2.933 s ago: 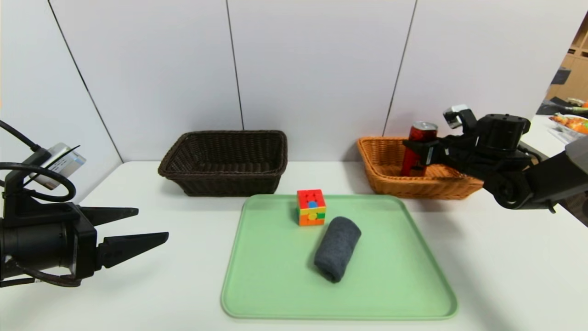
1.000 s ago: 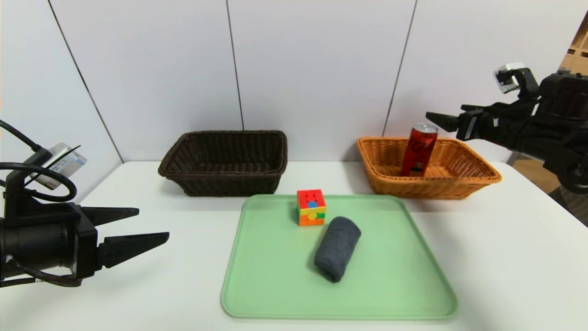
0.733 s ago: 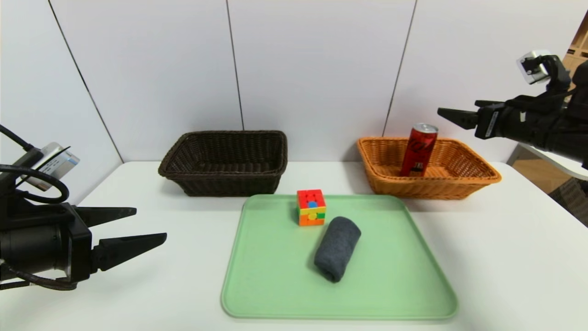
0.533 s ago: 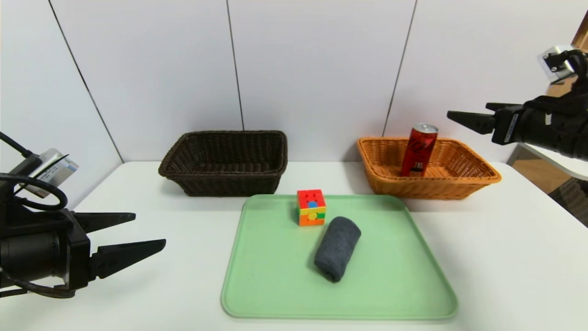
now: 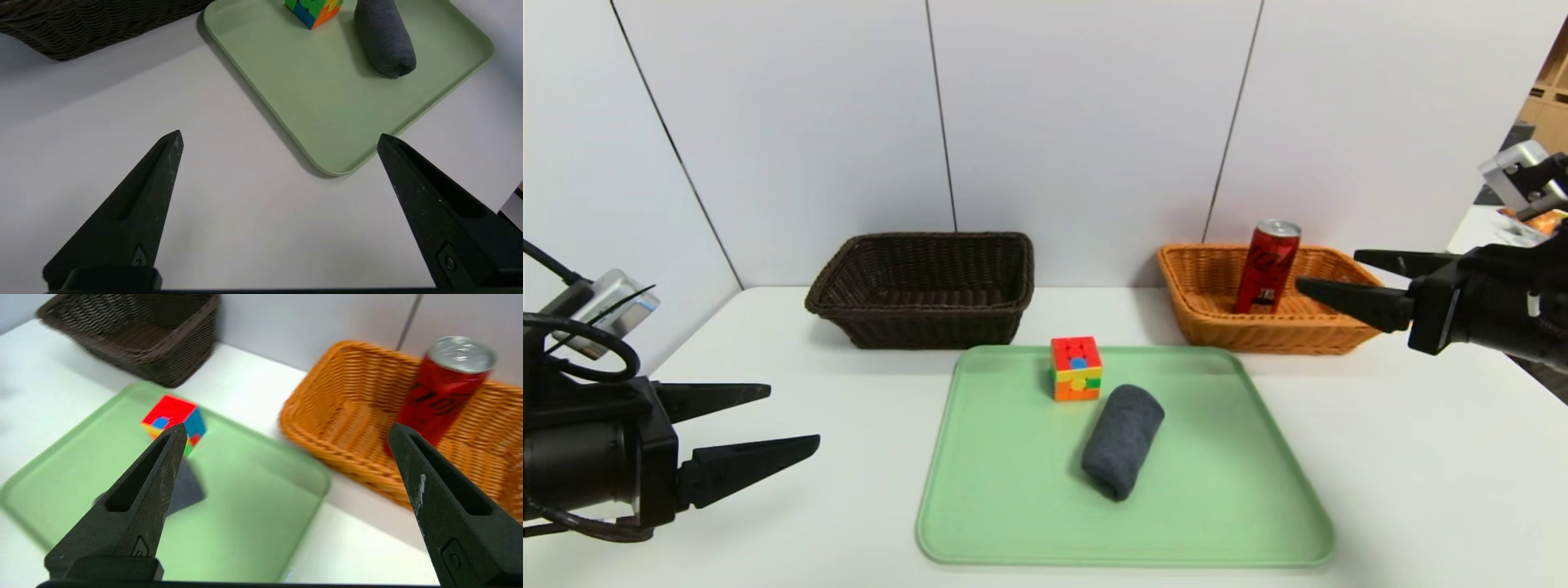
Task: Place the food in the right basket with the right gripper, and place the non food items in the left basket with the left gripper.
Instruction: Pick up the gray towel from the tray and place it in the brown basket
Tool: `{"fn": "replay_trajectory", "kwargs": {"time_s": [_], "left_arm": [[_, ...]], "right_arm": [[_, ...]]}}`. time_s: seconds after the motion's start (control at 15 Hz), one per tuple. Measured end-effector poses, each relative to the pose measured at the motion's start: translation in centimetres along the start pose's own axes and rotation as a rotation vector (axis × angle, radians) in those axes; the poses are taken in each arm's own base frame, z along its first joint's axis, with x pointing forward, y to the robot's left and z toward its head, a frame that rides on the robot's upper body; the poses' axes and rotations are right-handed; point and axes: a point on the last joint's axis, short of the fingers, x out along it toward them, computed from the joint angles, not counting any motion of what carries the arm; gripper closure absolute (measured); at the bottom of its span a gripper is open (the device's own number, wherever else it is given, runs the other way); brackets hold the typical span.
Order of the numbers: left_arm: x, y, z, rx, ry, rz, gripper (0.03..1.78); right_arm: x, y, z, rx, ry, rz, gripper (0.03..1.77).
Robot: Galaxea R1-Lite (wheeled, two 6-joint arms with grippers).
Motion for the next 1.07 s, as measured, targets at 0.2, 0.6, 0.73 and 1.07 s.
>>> {"fn": "replay_trajectory", "kwargs": {"time_s": [0.2, 0.6, 0.73, 1.07], "left_arm": [[0.1, 0.1, 0.3, 0.003, -0.003, -0.014, 0.12], [1.5, -1.0, 1.3, 0.050, 0.002, -0.149, 0.12], [2.0, -1.5, 1.9, 0.073, -0.011, -0.231, 0.12], [4.5, -1.8, 4.0, 0.143, -0.058, -0.310, 0.12]], "right_arm": [[-0.7, 1.5, -1.0, 0.004, 0.028, 0.119, 0.11], [-1.3, 2.7, -3.0, 0.024, 0.083, 0.224, 0.11], [-1.4, 2.9, -3.4, 0.026, 0.095, 0.237, 0.11], [-1.6, 3.3, -3.9, 0.027, 0.105, 0.249, 0.11]]}}
